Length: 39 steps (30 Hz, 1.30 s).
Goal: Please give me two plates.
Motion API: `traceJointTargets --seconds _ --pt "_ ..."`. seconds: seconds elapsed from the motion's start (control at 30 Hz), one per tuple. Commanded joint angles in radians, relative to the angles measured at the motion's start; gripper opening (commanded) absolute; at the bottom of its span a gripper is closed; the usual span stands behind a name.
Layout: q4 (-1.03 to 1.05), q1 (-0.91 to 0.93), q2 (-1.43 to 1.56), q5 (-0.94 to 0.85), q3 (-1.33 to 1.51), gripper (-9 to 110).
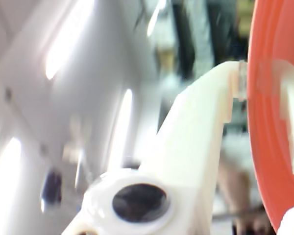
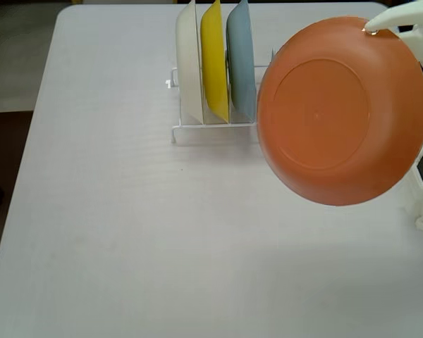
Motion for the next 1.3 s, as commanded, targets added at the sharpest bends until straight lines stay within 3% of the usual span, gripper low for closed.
traceJointTargets --seconds 0.0,0.5,1.27 --pt "-0.178 -0.074 -0.003 -0.037 0.038 -1" --pt "-0.684 -0.112 -0.135 -0.284 0.147 -1" --pt "-0.962 -0.112 -0.156 -0.367 0.319 0"
